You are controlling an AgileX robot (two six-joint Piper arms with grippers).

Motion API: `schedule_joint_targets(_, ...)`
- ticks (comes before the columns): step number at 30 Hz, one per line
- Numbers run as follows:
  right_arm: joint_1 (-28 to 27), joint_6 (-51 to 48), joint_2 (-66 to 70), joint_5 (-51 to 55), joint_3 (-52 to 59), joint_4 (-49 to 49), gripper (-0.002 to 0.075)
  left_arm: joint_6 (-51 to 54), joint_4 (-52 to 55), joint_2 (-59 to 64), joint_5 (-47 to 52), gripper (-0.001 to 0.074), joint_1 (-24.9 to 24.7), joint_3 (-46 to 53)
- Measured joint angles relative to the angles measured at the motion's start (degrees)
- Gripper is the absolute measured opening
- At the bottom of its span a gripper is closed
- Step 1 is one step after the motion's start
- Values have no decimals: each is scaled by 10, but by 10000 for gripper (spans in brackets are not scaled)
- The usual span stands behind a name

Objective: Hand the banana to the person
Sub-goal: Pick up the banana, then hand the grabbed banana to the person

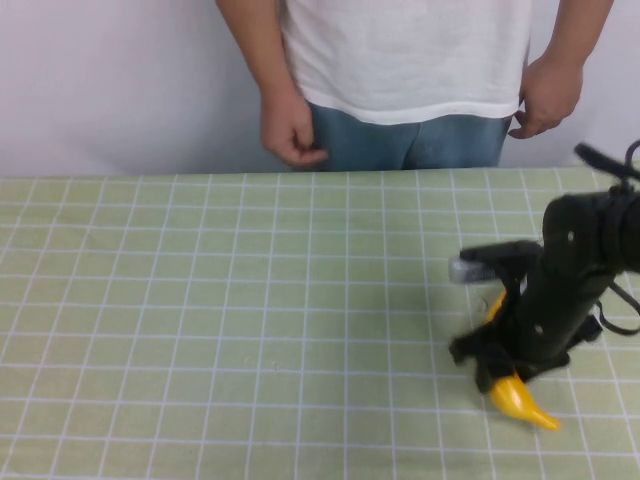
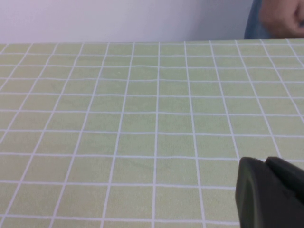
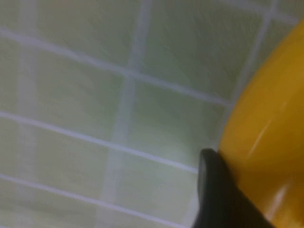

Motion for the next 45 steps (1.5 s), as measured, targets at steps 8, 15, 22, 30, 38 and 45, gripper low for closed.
schedule_joint_targets(8,0,11,-64,-25,-92,181,4,0,0,0,0,-4,0,0)
schedule_joint_targets(15,27,19,-74,-1,-209,246,10,0,0,0,0,-4,0,0)
schedule_joint_targets(22,90,45,-64,-82,-247,267,40,0,0,0,0,-4,0,0)
schedule_joint_targets(30,95,50,1,-88,-247,320,40,0,0,0,0,-4,0,0)
schedule_joint_targets(38,95,38,17,-82,-247,313,265,0,0,0,0,-4,0,0)
schedule_joint_targets(45,95,-5,-14,-78,-247,304,501,0,0,0,0,-4,0,0)
